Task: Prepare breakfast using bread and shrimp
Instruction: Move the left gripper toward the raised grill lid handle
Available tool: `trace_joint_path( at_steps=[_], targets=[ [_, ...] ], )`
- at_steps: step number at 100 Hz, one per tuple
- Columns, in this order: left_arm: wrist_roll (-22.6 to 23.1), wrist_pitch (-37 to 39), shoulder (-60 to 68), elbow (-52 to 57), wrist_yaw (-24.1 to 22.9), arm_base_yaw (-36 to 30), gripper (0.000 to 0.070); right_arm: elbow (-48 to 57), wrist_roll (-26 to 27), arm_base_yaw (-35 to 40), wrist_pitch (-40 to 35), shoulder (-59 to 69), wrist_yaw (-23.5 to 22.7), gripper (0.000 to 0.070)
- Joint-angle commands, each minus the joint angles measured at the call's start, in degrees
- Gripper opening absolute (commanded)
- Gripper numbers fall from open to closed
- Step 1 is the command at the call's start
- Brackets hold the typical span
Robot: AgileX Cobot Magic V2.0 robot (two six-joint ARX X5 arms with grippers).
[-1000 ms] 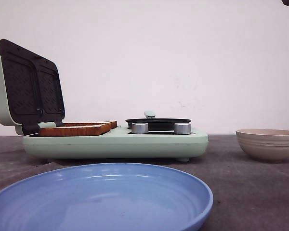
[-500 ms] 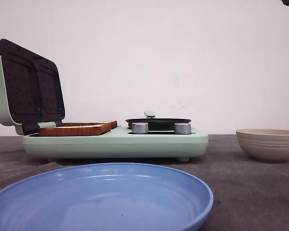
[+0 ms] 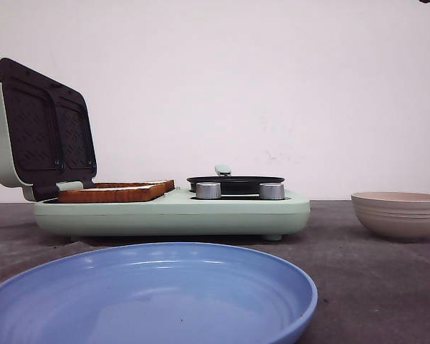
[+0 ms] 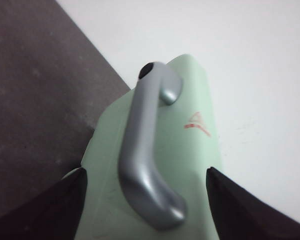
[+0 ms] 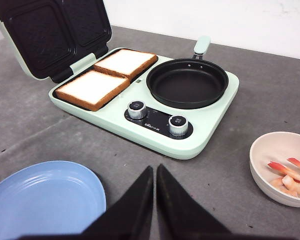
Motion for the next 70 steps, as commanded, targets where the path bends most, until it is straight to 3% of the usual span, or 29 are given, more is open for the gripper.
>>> trace_joint_path(
  at_steps=[1,24,54,70],
  targets=[
    [-1.8,2.4,1.3,0.7,0.4,-0.3,0.0411,0.1,0.2,0.5,0.6,0.1,0.3,0.0001],
    [-4.7,7.9,4.4,0.7,0.3,-1.3,0.0380,0.1,0.2,0.5,0.5,0.1,0.3,0.0001],
    [-4.6,10.2,5.4,0.7,0.0,-1.8,0.0006,0.1,0.2,0.5,0.5,0.1,1.2,0.0001],
    [-5.0,10.9,5.4,0.7,0.0,-1.8,0.0000,0.1,0.2,0.5,0.5,0.1,1.3,0.0001]
  ],
)
